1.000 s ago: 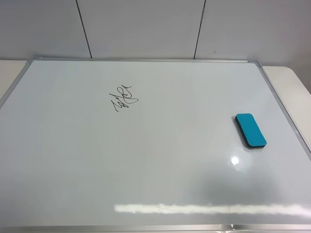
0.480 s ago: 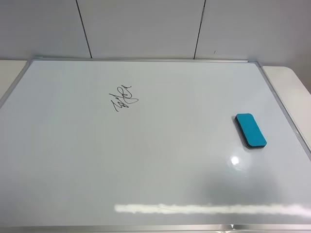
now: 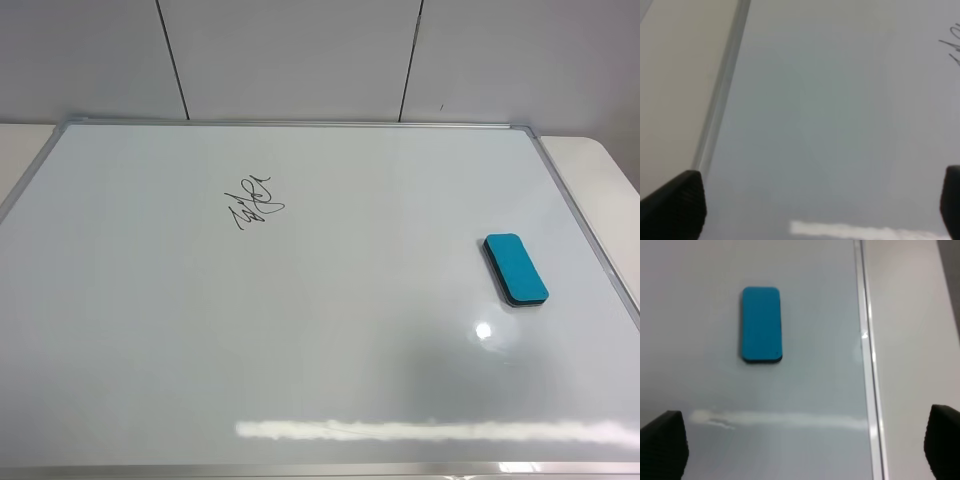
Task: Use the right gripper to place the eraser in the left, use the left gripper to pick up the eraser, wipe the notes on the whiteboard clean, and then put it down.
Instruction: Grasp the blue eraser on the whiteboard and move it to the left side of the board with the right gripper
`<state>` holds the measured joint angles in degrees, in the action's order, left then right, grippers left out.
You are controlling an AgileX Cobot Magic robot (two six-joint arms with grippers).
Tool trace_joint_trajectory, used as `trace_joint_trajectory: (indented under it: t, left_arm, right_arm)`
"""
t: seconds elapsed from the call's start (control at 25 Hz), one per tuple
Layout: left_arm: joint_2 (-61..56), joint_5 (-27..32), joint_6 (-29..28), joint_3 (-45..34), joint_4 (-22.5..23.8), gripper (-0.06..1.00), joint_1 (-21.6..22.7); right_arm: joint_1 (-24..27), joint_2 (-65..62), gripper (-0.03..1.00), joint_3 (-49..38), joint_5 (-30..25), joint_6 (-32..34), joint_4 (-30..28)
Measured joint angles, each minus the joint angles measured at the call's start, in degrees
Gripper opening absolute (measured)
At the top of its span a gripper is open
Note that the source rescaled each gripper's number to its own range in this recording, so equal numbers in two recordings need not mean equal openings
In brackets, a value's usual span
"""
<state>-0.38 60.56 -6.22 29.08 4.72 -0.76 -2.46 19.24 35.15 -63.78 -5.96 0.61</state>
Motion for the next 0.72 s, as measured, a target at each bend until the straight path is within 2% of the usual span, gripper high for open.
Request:
trace_joint_trajectory:
  t: [0.12,0.24,0.32,0.4,0.48,0.6,0.72]
  left_arm:
    - [0.00,0.00,0.00,0.00,0.00,0.88,0.00]
    - [0.00,0.00,0.00,0.00,0.00,0.88,0.00]
    - [0.00,0.00,0.00,0.00,0.00,0.88,0.00]
    - [0.00,0.00,0.00,0.00,0.00,0.88,0.00]
    - [0.00,0.00,0.00,0.00,0.00,0.88,0.00]
    - [0.00,0.00,0.00,0.00,0.00,0.88,0.00]
    - [0.00,0.00,0.00,0.00,0.00,0.88,0.00]
  right_arm:
    - [0.00,9.93,0.88,1.65,0.09,0.05,2.05]
    - [0.00,19.96,0.73,3.49,1.83,0.05,2.72]
    - [0.00,26.31,0.51,4.96,3.56,0.05,2.91]
    - [0.00,31.40,0.24,6.34,5.78,0.05,3.24]
    - [0.00,36.04,0.08,7.91,8.66,0.05,3.24]
    - [0.00,41.81,0.02,10.00,13.62,0.05,3.24]
    - [0.00,47.24,0.00,10.91,16.71,-0.01,3.24]
